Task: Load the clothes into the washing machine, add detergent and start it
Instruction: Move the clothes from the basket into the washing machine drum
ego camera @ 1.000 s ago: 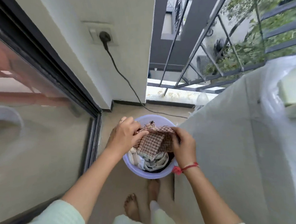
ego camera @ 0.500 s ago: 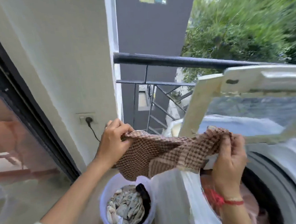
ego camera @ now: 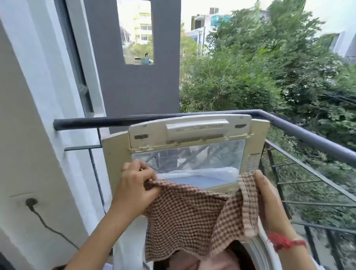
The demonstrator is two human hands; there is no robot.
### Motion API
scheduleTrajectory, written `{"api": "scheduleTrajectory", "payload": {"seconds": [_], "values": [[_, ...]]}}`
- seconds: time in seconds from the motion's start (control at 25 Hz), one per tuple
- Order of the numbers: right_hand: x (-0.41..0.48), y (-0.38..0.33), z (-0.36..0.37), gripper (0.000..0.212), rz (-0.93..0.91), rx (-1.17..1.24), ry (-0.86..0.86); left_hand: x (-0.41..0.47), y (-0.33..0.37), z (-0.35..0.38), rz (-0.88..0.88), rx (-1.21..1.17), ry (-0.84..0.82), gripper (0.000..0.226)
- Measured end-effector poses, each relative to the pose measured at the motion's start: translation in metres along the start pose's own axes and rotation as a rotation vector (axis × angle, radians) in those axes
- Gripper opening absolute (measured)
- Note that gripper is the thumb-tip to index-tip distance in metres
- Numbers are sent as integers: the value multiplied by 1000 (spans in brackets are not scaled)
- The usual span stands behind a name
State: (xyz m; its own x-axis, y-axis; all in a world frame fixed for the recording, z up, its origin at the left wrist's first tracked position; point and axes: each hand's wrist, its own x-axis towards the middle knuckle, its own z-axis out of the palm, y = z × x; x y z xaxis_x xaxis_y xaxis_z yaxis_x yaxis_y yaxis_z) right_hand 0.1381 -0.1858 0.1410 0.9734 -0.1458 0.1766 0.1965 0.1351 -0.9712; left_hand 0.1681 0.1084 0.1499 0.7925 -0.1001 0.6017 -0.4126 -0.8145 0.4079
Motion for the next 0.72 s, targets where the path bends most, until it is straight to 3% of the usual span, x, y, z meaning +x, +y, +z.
{"api": "scheduleTrajectory", "payload": {"seconds": [0.08, 0.16, 0.32, 0.4, 0.52, 0.64, 0.72], "values": [[6, 4, -27, 71, 203, -144, -152, 2, 12, 25, -79, -11, -89, 23], [10, 13, -38, 63, 230, -448, -250, -3, 11, 43, -224, -134, -192, 37], [21, 34, -49, 36, 71, -1289, -430, -26, 7, 67, -323, -200, -427, 35], [22, 36, -50, 22, 104, -1334, -414, -30, 11, 70, -305, -172, -538, 33], [29, 49, -65, 24, 48, -1183, -336, -24, 20, 66, -304, -193, -728, 30], [38, 62, -70, 9, 129, -1221, -482, -17, 19, 69, -327, -141, -962, 25], [42, 72, -68, 15, 163, -1387, -559, -16, 15, 83, -324, -47, -973, 25]]}}
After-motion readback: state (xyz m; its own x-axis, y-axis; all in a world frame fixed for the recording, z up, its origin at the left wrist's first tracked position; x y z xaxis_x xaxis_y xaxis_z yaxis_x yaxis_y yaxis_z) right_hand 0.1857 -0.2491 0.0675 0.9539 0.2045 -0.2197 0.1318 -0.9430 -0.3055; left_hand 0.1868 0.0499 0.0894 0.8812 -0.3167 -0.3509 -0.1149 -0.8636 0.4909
